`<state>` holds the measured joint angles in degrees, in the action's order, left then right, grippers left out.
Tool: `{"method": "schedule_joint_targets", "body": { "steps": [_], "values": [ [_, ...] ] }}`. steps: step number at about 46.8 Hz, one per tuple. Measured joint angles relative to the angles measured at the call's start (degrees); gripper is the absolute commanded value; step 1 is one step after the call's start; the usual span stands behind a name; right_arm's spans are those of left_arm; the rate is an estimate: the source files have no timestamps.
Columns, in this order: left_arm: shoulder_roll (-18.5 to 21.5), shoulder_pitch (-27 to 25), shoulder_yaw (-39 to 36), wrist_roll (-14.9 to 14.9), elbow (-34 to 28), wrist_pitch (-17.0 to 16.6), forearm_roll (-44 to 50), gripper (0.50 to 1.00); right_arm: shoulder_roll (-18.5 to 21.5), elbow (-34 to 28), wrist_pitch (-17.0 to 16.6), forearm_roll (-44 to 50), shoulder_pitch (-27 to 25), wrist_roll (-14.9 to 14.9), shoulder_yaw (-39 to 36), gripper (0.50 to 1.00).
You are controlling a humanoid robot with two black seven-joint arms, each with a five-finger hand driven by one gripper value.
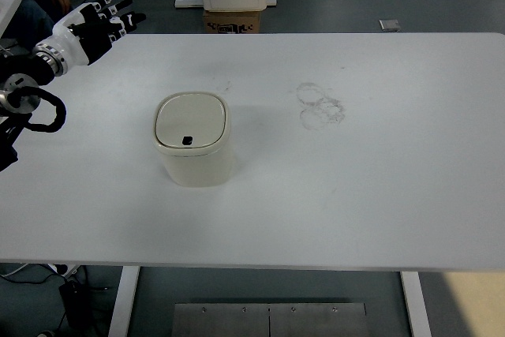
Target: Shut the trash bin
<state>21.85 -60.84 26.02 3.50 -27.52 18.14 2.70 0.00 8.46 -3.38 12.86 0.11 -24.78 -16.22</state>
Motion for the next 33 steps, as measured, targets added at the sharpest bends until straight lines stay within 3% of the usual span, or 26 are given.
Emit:
{"method": "schedule_joint_targets", "body": {
  "steps": [17,26,33],
  "values": [
    [-5.0,3.7,2.5,2.1,3.7,1.5,1.0,1.0,0.0,0.3,0.1,-0.2,-0.2,0.0,-0.1,0.991],
    [-7.2,4.4,3.6,7.3,8.8,3.4,0.8,1.0,0.0,0.3,0.1,-0.1,-0.2,0.1,0.0,0.991],
    [-7.4,4.4,3.6,9.2,9.5,3.6,0.9,1.0,0.0,0.3,0.1,0.1,-0.2,0.1,0.0,0.991]
  ]
}}
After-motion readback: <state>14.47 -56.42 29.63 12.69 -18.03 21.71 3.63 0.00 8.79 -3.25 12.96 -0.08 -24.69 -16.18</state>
